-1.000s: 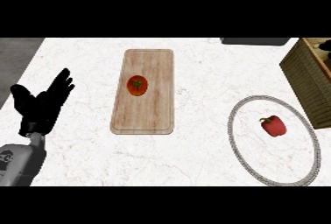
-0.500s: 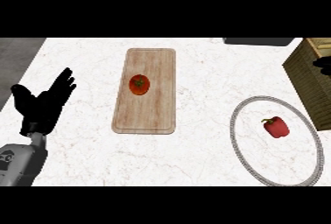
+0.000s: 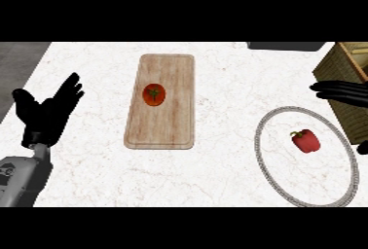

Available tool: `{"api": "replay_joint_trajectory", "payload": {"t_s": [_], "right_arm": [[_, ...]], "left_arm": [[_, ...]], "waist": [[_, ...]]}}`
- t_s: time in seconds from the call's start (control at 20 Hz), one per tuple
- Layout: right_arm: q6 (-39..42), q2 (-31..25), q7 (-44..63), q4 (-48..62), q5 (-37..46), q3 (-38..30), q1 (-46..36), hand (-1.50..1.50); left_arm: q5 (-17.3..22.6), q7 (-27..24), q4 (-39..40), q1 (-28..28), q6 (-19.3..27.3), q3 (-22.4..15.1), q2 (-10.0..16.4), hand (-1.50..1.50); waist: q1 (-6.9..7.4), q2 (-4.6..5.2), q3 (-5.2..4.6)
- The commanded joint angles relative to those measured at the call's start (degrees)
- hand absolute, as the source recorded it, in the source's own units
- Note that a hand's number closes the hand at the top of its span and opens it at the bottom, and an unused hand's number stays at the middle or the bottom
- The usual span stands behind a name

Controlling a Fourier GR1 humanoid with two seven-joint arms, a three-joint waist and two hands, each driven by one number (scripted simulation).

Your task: Pick the bell pepper from the placemat and place it in the basket

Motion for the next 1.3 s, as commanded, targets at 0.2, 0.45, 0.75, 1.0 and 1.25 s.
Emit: {"api": "replay_joint_trajectory", "payload": {"t_s": [0.2, 0.45, 0.75, 1.0, 1.25], "right_arm": [[5.1, 8.7, -10.8, 11.3, 1.0, 3.7, -4.2, -1.50], [1.0, 12.8, -11.6, 18.9, 8.5, 7.2, -7.6, -1.50], [-3.6, 14.6, -15.8, 25.9, 13.7, 9.2, -8.9, -1.50], [-5.1, 16.7, -16.2, 27.8, 13.9, 8.8, -9.8, -1.50], [-3.1, 15.9, -19.9, 30.0, 13.7, 9.9, -10.0, -1.50]], "left_arm": [[-0.8, -0.4, 1.3, 0.2, 0.1, 0.1, -1.4, 0.00], [-0.5, -1.9, 0.9, 2.1, -0.8, 1.5, -1.3, 0.00], [-1.7, -2.8, 2.1, 1.7, -1.2, 2.1, -1.6, 0.00], [-1.4, -1.7, 0.6, 2.9, -2.3, 2.6, -1.0, 0.00], [-1.8, -1.1, 2.0, 0.5, -1.2, 2.9, -2.2, 0.00]], "waist": [[-0.47, -0.16, -0.04], [-0.75, -0.35, -0.08], [-1.27, -0.41, -0.07], [-1.39, -0.55, -0.08], [-1.51, -0.38, -0.07]]}}
